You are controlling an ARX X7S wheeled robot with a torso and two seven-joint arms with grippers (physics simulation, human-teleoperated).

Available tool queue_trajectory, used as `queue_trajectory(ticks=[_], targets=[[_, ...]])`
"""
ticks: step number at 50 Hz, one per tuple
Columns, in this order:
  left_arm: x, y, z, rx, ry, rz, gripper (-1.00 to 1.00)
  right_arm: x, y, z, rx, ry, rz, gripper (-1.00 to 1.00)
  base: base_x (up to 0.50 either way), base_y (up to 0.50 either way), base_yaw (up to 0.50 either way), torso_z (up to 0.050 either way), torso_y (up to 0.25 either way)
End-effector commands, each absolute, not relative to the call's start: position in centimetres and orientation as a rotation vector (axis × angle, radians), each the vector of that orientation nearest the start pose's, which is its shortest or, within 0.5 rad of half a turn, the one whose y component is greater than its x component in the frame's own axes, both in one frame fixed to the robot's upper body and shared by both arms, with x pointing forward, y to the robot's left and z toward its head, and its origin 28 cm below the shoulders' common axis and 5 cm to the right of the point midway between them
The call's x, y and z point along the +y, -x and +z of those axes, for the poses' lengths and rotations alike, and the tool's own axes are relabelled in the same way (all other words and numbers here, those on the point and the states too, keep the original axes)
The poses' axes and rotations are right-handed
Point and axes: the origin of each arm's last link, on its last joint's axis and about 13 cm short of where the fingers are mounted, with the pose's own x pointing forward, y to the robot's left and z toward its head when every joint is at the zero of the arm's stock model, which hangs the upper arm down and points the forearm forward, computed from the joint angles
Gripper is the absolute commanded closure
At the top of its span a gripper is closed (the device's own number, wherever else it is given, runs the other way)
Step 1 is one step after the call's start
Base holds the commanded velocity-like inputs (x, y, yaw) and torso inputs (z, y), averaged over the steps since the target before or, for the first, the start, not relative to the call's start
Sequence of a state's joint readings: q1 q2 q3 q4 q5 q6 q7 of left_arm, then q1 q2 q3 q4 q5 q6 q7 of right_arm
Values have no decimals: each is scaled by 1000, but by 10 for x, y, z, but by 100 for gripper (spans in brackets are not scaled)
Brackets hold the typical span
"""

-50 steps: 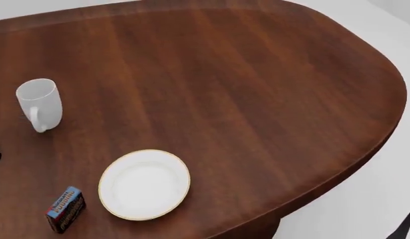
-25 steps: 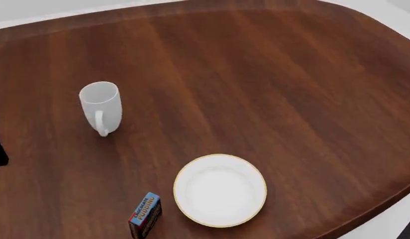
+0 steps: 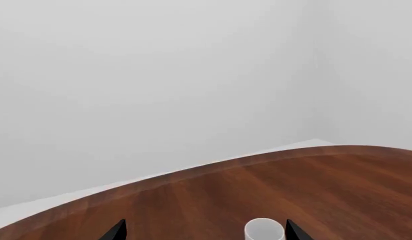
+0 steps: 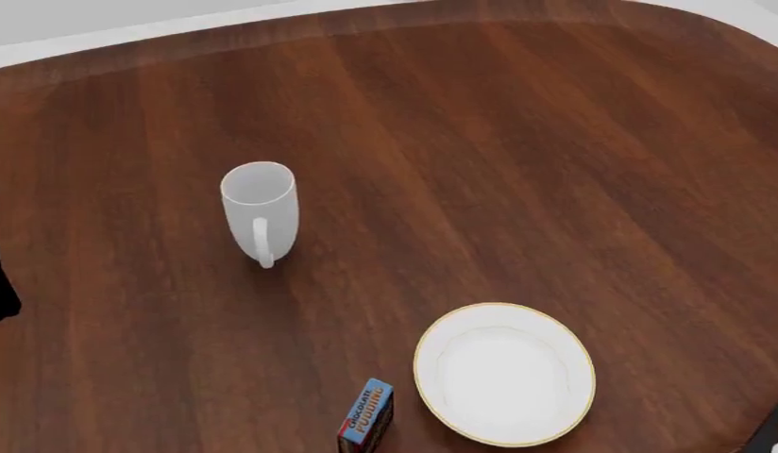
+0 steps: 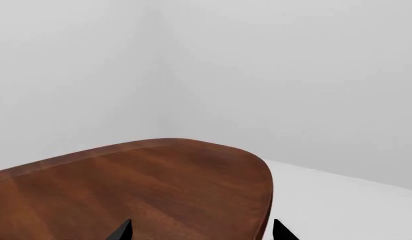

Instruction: Put the white mug on the plate.

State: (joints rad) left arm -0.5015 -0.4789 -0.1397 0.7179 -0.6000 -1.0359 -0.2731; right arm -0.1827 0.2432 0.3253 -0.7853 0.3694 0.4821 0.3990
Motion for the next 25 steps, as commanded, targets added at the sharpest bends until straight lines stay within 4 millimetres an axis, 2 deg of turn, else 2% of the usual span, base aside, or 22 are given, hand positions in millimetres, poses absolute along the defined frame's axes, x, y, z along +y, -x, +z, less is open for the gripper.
queue_trajectory(ticks=[1, 11, 25], targets=[[275, -228, 216, -169, -97, 42, -100, -167, -153, 130, -172, -27, -449, -100, 0, 0, 0, 0, 0], [276, -228, 215, -169, -94, 39, -100, -166, -153, 132, -182, -31, -433, -100, 15, -6, 0, 0, 0], [275, -228, 214, -167, -99, 39, -100, -167, -153, 132, -188, -34, -423, -100, 297, -122, 0, 0, 0]])
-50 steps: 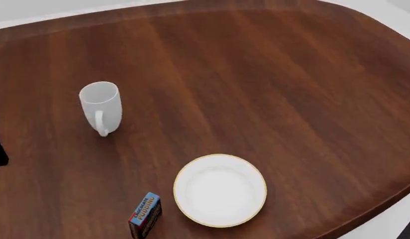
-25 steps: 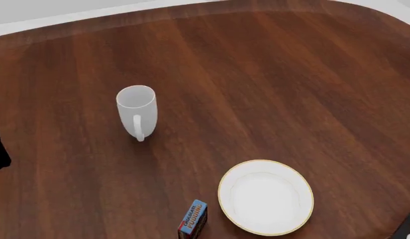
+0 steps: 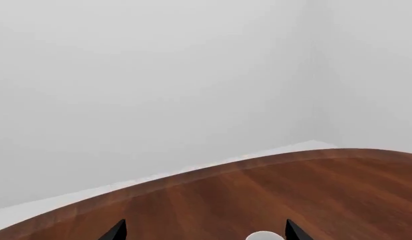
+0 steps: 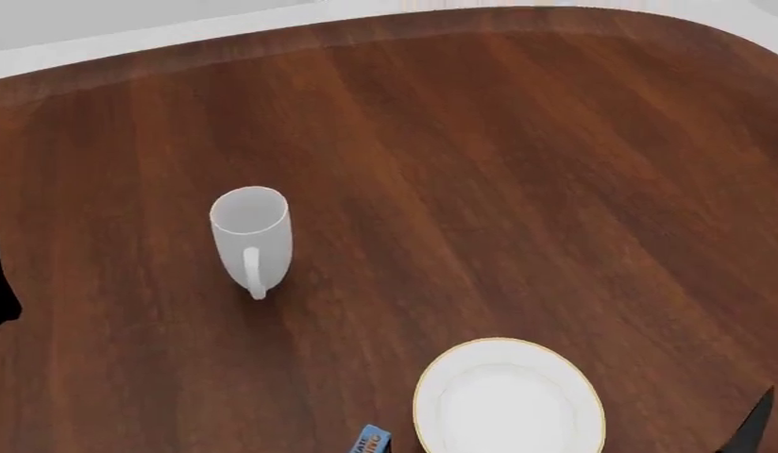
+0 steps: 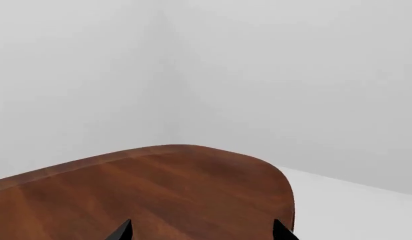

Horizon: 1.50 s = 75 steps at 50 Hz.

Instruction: Put the white mug on the plate.

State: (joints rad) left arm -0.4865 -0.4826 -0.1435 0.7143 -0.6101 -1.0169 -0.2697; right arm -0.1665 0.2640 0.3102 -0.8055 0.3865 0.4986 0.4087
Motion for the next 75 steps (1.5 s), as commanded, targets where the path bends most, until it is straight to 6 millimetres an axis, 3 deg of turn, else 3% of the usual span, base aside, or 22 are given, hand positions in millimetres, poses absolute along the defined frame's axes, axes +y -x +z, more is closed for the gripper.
queue_trajectory(ticks=[1, 24, 54, 75], targets=[[275, -227, 215, -168, -101, 38, -100, -167, -153, 132, -189, -35, -423, -100, 307, -126, 0, 0, 0], [274, -227, 212, -168, -90, 26, -100, -167, -153, 129, -184, -41, -429, -100, 303, -125, 0, 0, 0], [270, -233, 202, -204, -123, -18, -100, -169, -151, 127, -189, -36, -433, -100, 2, -1, 0, 0, 0], [269, -234, 197, -191, -129, -29, -100, -167, -150, 128, -188, -35, -433, -100, 0, 0, 0, 0, -99]])
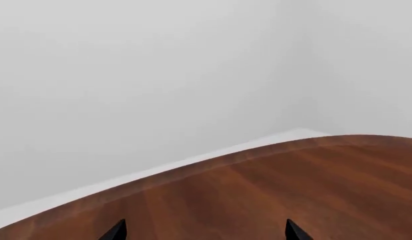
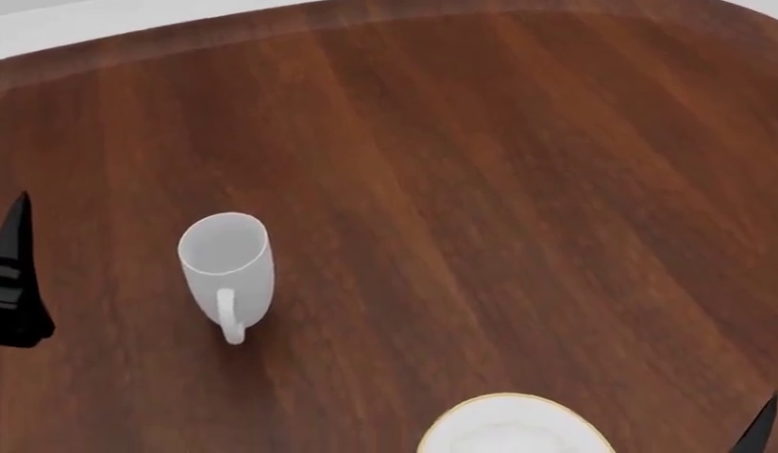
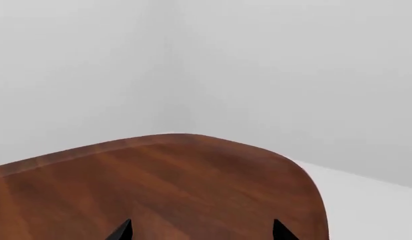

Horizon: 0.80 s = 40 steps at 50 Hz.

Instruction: Put the white mug on the plate.

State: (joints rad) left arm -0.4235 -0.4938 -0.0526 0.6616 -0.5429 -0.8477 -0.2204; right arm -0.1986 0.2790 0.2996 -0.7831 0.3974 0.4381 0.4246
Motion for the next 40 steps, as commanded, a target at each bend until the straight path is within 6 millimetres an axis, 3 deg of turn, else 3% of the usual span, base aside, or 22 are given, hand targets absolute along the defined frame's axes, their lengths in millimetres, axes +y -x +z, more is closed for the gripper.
queue_trajectory(ticks=[1, 40], targets=[[269, -234, 197, -190, -130, -31, -100, -167, -150, 128, -187, -35, -433, -100, 0, 0, 0, 0, -100], [266, -238, 186, -159, -126, -63, -100, -167, -152, 130, -185, -26, -428, -100, 0, 0, 0, 0, -99]])
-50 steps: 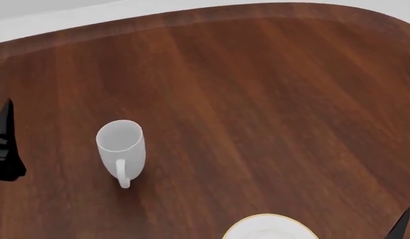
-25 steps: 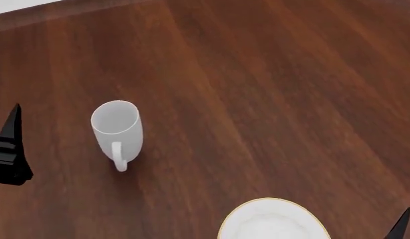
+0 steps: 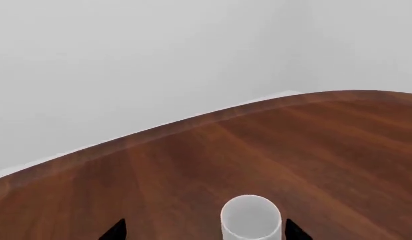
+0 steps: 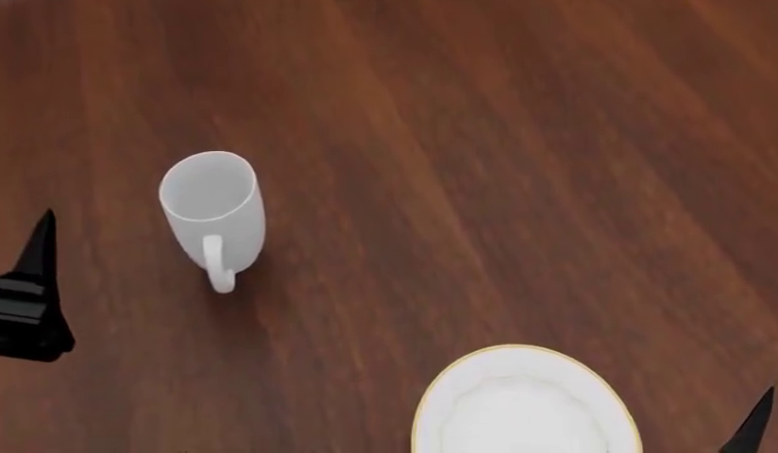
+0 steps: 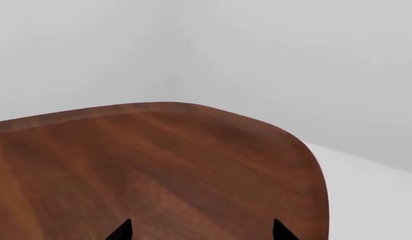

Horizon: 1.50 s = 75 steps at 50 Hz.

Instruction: Put the white mug on the plate.

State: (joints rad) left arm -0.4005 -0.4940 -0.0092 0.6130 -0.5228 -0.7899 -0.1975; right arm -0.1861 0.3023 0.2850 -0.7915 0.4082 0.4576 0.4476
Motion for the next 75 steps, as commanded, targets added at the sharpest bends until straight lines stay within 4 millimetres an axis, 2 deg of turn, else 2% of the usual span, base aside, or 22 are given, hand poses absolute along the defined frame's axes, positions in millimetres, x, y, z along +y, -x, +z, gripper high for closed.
queue_trajectory(ticks=[1, 21, 51, 75], targets=[[266, -238, 186, -158, -127, -64, -100, -167, -152, 130, -184, -27, -428, -100, 0, 0, 0, 0, -100], [257, -246, 181, -78, -58, -80, -100, -168, -151, 128, -182, -32, -432, -100, 0, 0, 0, 0, -21], [208, -288, 165, 46, -8, -223, -100, -166, -156, 124, -180, -43, -418, -100, 0, 0, 0, 0, 0], [201, -310, 148, 113, -28, -175, -100, -163, -159, 125, -177, -50, -407, -100, 0, 0, 0, 0, 0]])
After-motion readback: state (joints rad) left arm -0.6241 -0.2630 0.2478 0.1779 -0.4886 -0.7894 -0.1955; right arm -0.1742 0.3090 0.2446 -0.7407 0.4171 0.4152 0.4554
